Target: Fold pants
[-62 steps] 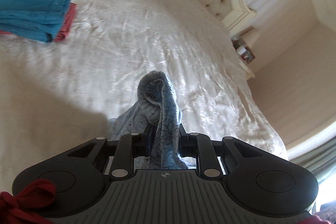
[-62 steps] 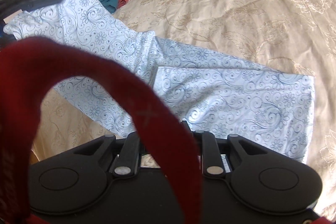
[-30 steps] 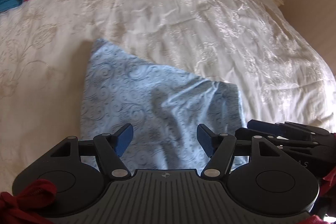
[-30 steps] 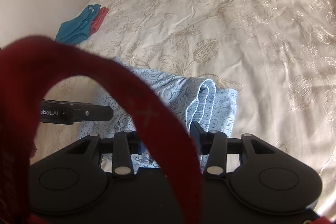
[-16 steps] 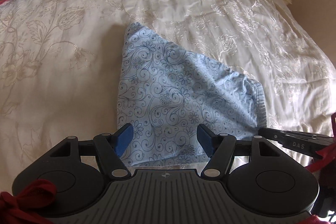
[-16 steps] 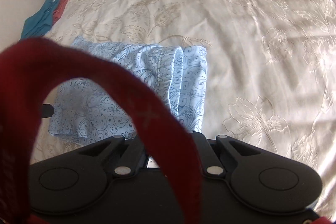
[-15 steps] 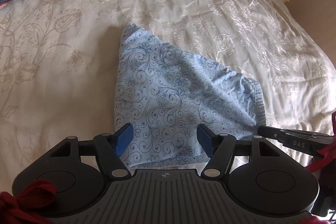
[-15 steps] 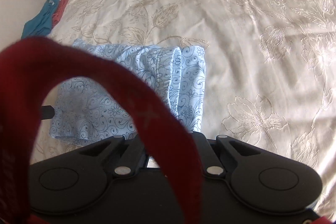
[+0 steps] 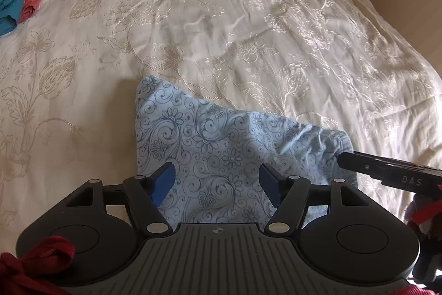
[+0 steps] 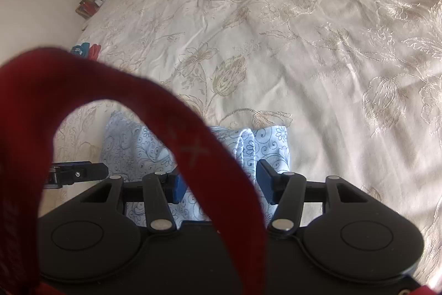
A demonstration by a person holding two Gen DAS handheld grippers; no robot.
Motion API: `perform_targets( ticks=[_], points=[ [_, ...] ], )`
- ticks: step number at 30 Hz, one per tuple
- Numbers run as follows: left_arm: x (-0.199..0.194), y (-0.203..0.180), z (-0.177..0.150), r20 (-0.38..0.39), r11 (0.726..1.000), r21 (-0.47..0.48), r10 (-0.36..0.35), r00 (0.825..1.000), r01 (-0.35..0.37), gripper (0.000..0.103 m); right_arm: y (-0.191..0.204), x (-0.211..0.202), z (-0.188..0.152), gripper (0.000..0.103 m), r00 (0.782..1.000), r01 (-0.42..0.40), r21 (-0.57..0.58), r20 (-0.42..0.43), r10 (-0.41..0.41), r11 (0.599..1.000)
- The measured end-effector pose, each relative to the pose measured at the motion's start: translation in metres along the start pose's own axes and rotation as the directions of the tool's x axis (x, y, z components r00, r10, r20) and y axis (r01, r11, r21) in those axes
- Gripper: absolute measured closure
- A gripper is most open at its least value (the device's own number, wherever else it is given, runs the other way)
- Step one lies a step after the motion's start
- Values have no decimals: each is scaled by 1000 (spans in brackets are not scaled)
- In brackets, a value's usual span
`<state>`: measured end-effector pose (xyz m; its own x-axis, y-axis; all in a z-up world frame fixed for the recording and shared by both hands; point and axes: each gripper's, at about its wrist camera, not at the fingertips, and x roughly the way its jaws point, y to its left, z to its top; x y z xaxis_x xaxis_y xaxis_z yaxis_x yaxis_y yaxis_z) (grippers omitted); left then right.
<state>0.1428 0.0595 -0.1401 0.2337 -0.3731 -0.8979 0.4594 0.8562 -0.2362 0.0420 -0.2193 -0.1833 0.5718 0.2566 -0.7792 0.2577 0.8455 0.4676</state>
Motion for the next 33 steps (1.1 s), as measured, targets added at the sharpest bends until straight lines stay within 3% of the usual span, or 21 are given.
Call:
perform_targets(
  ticks=[7,8,11,13,15,17,20,23,28,33],
  points=[
    [32,22,13,-32,997,-72,18,999,-20,38,-11,27,0,43,996,-33,46,-83,36,998],
    [36,26,15,-39,996,-81,22,999,-25,38,-13,29,0,47,995,-44,62,-90,49,997],
    [45,33,18,-51,994,-107,15,999,-20,38,-13,30,1,89,989,-88,83,-114,98,993],
    [47,35,18,-54,993,-115,5,999,-11,38,-7,21,3,91,992,-58,26,-108,61,998],
    [49,36,18,-53,994,-111,-4,999,-2,38,-18,21,-1,91,993,-6,86,-115,16,996],
    [47,33,17,-54,995,-95,4,999,-10,38,-21,23,-5,90,993,-16,109,-114,29,994],
    [37,30,17,-32,996,-88,-10,999,8,37,-8,13,-4,76,994,-72,61,-75,77,996],
    [21,30,8,-16,996,-81,-23,1000,22,37,-2,8,-8,41,990,-99,42,-92,102,994],
    [-4,31,-18,-18,999,-51,-12,1000,11,37,2,9,-27,38,986,-70,6,-148,71,998],
    [-20,34,-41,-23,999,-40,-3,1000,2,37,-4,6,-38,39,989,-56,39,-137,61,998]
  ],
)
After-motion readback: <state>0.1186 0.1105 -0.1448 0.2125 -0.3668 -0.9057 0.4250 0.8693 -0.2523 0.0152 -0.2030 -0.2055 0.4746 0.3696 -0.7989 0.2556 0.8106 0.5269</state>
